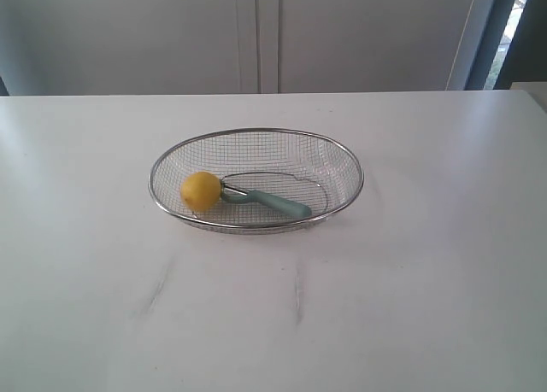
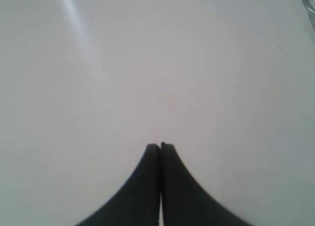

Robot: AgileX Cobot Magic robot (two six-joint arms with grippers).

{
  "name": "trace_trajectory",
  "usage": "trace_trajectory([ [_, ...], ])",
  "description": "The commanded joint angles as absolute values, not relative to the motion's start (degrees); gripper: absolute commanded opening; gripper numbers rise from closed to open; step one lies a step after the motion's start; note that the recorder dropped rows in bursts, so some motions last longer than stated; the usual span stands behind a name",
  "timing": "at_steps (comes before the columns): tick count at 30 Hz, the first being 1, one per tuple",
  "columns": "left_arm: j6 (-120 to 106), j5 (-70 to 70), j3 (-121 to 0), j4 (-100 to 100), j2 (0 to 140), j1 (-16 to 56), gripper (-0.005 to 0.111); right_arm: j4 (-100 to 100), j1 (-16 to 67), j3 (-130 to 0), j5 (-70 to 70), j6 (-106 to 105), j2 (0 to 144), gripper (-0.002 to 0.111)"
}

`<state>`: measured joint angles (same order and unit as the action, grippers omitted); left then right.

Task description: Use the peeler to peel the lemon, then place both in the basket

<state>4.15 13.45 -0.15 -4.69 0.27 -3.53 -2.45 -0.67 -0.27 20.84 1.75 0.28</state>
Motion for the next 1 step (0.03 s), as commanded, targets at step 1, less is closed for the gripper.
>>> trace_trajectory([
  [1, 4.2, 13.3, 0.0, -4.8, 0.0, -3.2, 0.0, -2.8, -0.6, 0.0, 19.9, 1.3, 0.0, 0.0],
])
